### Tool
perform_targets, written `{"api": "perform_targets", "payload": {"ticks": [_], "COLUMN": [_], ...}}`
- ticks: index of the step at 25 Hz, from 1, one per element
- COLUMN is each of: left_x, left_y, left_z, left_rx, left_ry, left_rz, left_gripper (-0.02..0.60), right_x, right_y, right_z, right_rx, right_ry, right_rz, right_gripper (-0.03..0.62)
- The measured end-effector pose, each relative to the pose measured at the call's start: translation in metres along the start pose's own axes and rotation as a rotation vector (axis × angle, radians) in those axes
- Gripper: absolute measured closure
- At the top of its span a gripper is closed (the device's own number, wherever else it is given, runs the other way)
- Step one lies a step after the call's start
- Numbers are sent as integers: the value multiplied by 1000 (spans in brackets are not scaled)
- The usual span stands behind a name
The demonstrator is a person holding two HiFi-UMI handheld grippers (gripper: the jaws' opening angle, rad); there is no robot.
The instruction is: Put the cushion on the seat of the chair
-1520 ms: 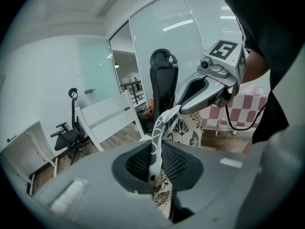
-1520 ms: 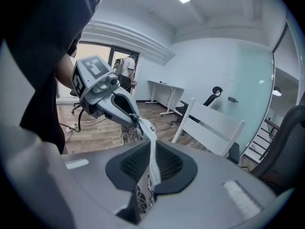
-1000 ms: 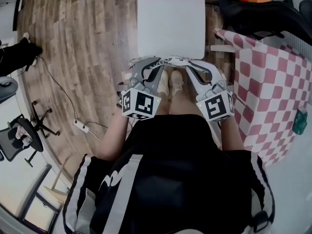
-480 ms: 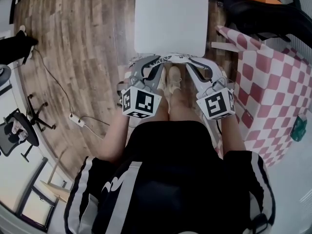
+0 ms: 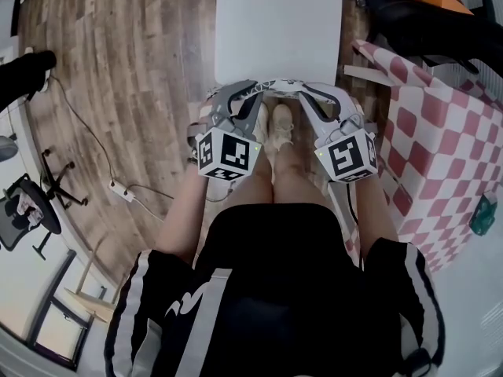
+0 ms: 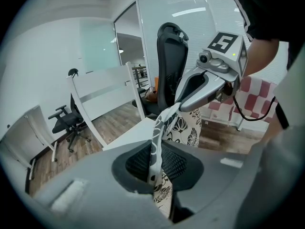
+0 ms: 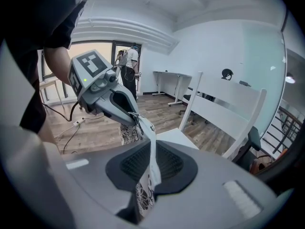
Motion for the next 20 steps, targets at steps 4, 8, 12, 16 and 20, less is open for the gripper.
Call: {"api": "perform_targets", "payload": {"ticks": [4, 8, 12, 16, 20], "left_x": [13, 23, 38, 54, 66], "left_y": [-7, -17, -26, -35, -43], "left_z": [7, 11, 16, 20, 23], "left_rx": [-4, 1, -5, -4, 8], "left_ry": [-23, -32, -44, -57, -72], "left_rz": [1, 4, 2, 14, 27], "left_gripper": [546, 546, 545, 545, 545], "right_x": [13, 26, 39, 52, 65], "right_y": [2, 7, 12, 19, 28], "right_z": [7, 11, 18, 26, 33], "right_rx": [-30, -57, -88, -98, -83], "right_ry": [-30, -31, -43, -55, -57], "right_rz": [2, 0, -16, -24, -26], "right_gripper": [568, 568, 568, 568, 568]}}
Point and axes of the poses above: the fingertips, and each gripper's own axes: x forward along the fingers, y to its right, z out of its underside, the point moved 9 cm from there along -x, backward along the fingers, and after that the axes turned 7 degrees about -x, right-handed, at the moved point
